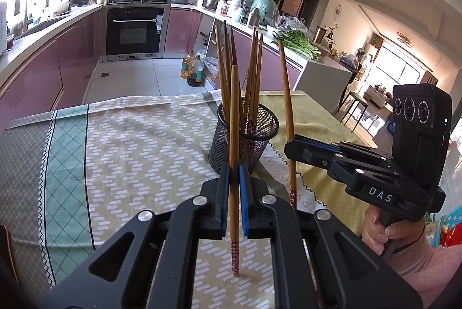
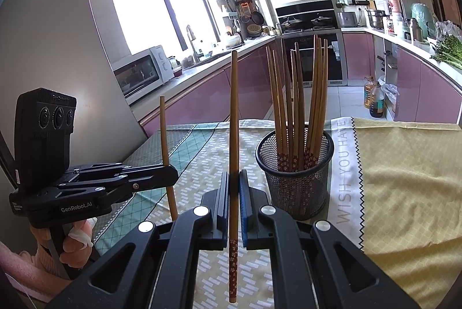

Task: Organize utensils
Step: 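Lift both chopsticks upright and carry them toward the black mesh holder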

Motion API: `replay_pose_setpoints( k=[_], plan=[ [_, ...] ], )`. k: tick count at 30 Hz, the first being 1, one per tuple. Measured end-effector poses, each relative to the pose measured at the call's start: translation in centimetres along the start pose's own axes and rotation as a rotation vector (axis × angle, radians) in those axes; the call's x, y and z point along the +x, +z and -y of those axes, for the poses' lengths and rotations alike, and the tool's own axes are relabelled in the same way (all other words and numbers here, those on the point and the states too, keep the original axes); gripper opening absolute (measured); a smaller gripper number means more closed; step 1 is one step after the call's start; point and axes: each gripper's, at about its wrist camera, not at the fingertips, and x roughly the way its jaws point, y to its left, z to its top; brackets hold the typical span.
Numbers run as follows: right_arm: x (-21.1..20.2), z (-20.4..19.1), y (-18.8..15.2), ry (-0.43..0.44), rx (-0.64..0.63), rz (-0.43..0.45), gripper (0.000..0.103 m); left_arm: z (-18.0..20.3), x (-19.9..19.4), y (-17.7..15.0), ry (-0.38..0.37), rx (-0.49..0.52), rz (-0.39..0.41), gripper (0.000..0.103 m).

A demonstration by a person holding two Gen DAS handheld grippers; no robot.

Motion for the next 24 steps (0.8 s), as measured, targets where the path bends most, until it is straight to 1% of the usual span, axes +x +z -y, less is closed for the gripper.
replay_pose_setpoints(
  k=[24],
  plan=[
    [0.14, -0.01, 0.76, 0.002, 0.008, 0.011, 0.006, 0.76, -0.69, 0.74, -0.008, 0.010, 0.019, 0.007]
  ],
)
